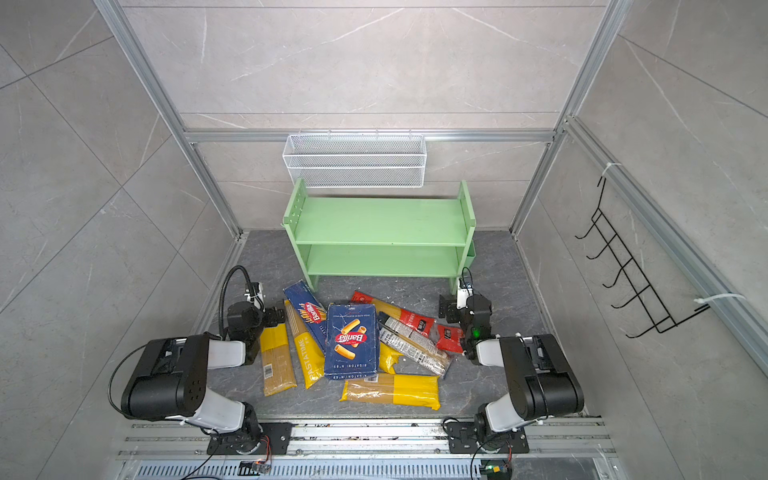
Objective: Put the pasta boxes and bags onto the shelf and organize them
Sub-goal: 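Move both grippers forward toward the pasta pile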
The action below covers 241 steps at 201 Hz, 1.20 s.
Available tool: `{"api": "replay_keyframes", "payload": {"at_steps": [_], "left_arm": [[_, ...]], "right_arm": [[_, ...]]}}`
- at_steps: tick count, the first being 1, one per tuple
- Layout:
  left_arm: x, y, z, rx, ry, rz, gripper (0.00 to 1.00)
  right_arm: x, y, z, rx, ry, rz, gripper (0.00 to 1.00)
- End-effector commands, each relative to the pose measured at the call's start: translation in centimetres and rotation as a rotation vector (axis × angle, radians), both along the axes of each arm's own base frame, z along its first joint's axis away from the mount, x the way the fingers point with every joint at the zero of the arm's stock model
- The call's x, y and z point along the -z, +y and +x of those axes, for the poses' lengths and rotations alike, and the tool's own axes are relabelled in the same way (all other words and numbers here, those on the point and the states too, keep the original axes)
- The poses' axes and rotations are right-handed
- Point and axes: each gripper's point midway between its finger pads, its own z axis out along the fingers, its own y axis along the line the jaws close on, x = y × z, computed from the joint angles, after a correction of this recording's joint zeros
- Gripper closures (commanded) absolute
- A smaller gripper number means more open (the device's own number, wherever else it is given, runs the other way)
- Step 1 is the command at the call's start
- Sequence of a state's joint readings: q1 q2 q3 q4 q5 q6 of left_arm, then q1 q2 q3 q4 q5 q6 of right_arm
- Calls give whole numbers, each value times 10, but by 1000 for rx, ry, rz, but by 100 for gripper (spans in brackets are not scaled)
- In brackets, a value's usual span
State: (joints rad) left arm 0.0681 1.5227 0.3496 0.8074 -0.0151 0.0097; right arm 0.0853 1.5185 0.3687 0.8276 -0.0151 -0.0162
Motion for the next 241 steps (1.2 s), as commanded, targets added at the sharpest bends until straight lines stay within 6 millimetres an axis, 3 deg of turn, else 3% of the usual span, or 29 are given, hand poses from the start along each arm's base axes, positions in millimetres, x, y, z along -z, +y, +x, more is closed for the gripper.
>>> {"api": "replay_keyframes", "payload": {"at_steps": [1, 53, 96, 117, 137, 173, 195, 215, 241], "left_arm": [[-20, 0, 9, 2, -64, -16, 0], [-21, -1, 9, 4, -67, -14, 0], [-40, -8, 11, 39, -50, -17, 2], [-47, -8, 12, 18, -39, 14, 2], [-65, -13, 9, 13, -45, 39, 2], [-87, -39, 4, 74, -63, 5, 3], [-82, -63, 3, 116, 6, 18, 3], [-79, -90, 0, 164, 54, 58, 3], [-85, -116, -13, 190, 93, 145, 3]], "right_arm": [[-7, -1, 4, 9, -18, -4, 0], [-7, -1, 4, 8, -17, -4, 0], [-13, -2, 4, 22, -35, -19, 0], [-24, -4, 9, 59, 33, -45, 1], [-21, -9, 9, 116, 179, -33, 3], [-20, -16, -9, 233, 232, -53, 2], [-40, -17, -24, 317, 205, -127, 0], [-58, -21, -35, 391, 234, -71, 0], [-68, -6, -46, 345, 317, 5, 1]]}}
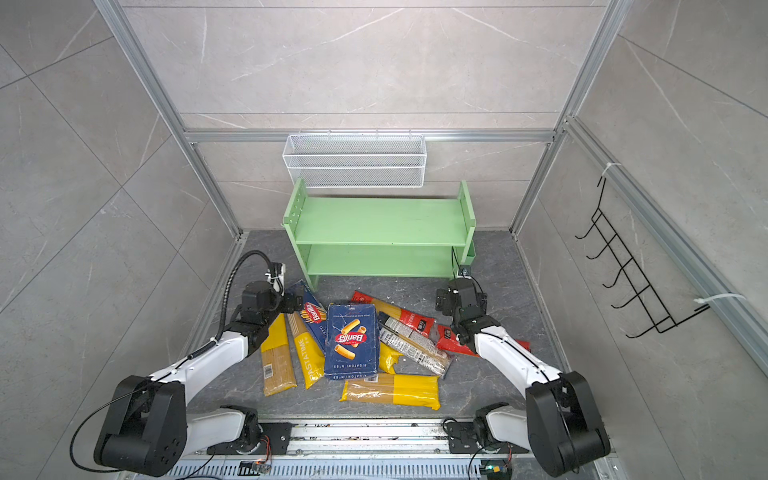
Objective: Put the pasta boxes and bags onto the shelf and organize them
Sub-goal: 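Move both grippers forward toward the pasta pile, then grasp the blue Barilla rigatoni box with the right gripper while the left gripper hovers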
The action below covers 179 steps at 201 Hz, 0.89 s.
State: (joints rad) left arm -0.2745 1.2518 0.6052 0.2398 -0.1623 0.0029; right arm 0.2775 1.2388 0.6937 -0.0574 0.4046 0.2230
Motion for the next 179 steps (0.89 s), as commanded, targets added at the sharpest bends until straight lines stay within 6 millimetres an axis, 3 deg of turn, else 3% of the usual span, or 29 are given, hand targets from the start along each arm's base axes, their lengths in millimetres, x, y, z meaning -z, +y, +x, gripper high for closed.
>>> {"api": "replay_keyframes", "payload": {"at_steps": [1, 28, 64, 84, 132, 179], "left_arm": [[-4, -11, -12, -20, 50, 86, 3], [-17, -20, -36, -23, 65, 30, 3], [-29, -33, -70, -36, 99, -132, 3], [-24, -46, -90, -34, 141, -205, 3], [-15, -80, -139, 12, 205, -198, 3], [3, -93, -160, -11, 267, -90, 7]], "right_arm": [[-10, -1, -21, 61, 86, 65, 0], [-12, 25, -39, -49, 149, 194, 1], [-13, 83, -69, -247, 227, 416, 1], [-10, 120, -86, -353, 261, 537, 1], [15, 183, -129, -507, 387, 655, 1], [38, 234, -164, -650, 459, 683, 1]]}}
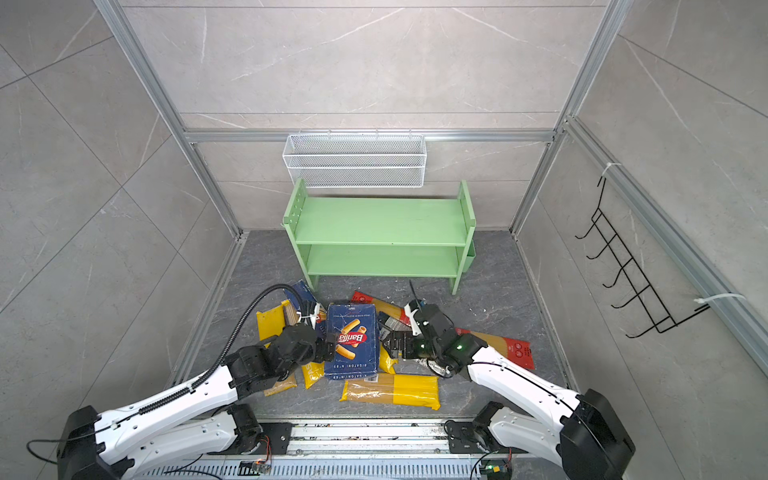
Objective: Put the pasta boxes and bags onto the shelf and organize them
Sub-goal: 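Grasp the blue Barilla rigatoni box with the right gripper while the left gripper hovers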
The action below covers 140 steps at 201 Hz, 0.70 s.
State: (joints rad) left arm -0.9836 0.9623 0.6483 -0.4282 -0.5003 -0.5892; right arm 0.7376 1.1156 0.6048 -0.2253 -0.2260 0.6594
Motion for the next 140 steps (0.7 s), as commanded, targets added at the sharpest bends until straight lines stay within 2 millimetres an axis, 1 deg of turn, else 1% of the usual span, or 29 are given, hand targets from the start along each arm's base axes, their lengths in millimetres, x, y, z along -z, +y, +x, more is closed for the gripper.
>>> {"api": "replay_keyframes", "payload": {"at_steps": [1, 12, 27, 37, 77, 93, 111, 125, 140], "left_arm": [[0, 8, -1, -101, 17, 30, 8], [6, 6, -4, -100, 40, 23, 9], [14, 10, -7, -122, 58, 12, 10], [15, 12, -9, -137, 59, -13, 11], [16, 12, -13, -138, 45, -114, 13], [17, 13, -13, -147, 45, -120, 21], [20, 13, -13, -158, 52, -127, 42], [23, 12, -13, -163, 61, -134, 49], [28, 17, -13, -181, 73, -125, 60]], "right_arm": [[5, 28, -10, -47, 21, 70, 1], [13, 38, -16, -79, 30, 61, 1], [21, 49, -22, -104, 36, 58, 1], [26, 56, -25, -116, 45, 67, 1], [40, 71, -27, -159, 57, 76, 0], [44, 74, -27, -168, 62, 78, 0], [50, 77, -27, -177, 72, 77, 0], [56, 78, -28, -182, 82, 72, 0], [61, 80, -29, -191, 89, 80, 0]]}}
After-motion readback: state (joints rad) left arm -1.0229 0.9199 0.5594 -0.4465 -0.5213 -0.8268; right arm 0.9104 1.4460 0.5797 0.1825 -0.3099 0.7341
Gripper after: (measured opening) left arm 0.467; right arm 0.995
